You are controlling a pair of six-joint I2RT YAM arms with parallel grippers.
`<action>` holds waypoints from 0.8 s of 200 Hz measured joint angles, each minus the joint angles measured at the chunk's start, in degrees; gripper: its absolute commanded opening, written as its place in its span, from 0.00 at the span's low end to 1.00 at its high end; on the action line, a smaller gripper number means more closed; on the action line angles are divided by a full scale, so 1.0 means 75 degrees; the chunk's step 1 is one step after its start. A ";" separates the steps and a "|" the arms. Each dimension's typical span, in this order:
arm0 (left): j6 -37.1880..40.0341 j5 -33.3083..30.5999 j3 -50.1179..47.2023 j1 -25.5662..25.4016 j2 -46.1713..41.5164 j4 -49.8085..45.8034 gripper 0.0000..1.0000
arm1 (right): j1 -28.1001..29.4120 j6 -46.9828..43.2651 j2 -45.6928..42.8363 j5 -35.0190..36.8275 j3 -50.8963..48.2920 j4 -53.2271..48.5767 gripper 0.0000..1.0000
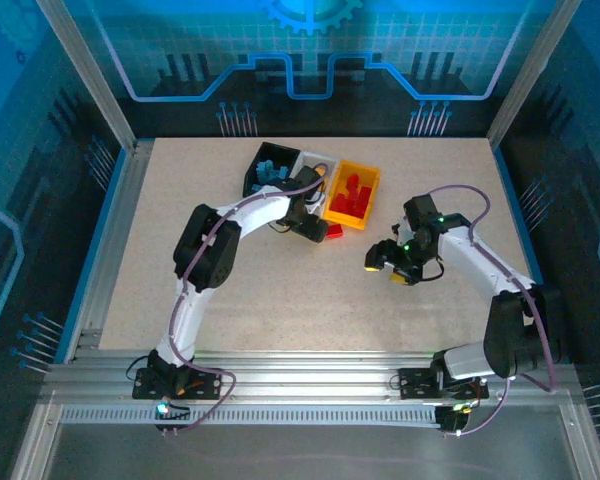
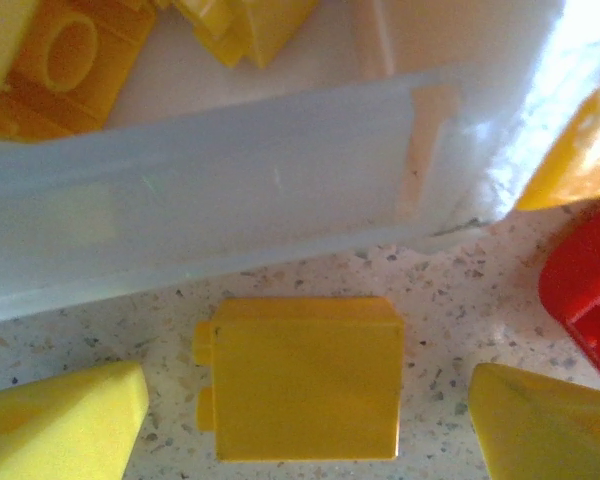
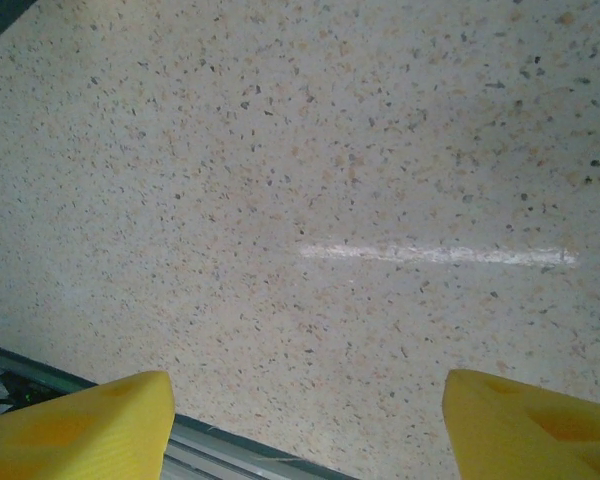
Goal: Sort the legos into containers by color
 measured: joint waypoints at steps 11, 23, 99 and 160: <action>-0.0026 0.0003 0.0099 0.0009 0.0052 -0.0085 0.81 | 0.0015 -0.0003 -0.0012 -0.0003 0.0000 -0.0050 0.73; -0.0041 -0.0035 0.0204 0.0009 0.0111 -0.0187 0.75 | 0.0017 -0.0015 -0.0015 0.0000 0.0003 -0.0099 0.73; -0.0195 -0.0146 0.0154 0.0175 0.0096 -0.0172 0.45 | 0.0017 -0.0029 0.0079 -0.0006 0.0291 -0.0227 0.73; -0.0851 0.0093 -0.1303 0.0178 -0.0737 0.1052 0.43 | 0.0017 -0.0058 0.0114 -0.0009 0.0277 -0.0216 0.73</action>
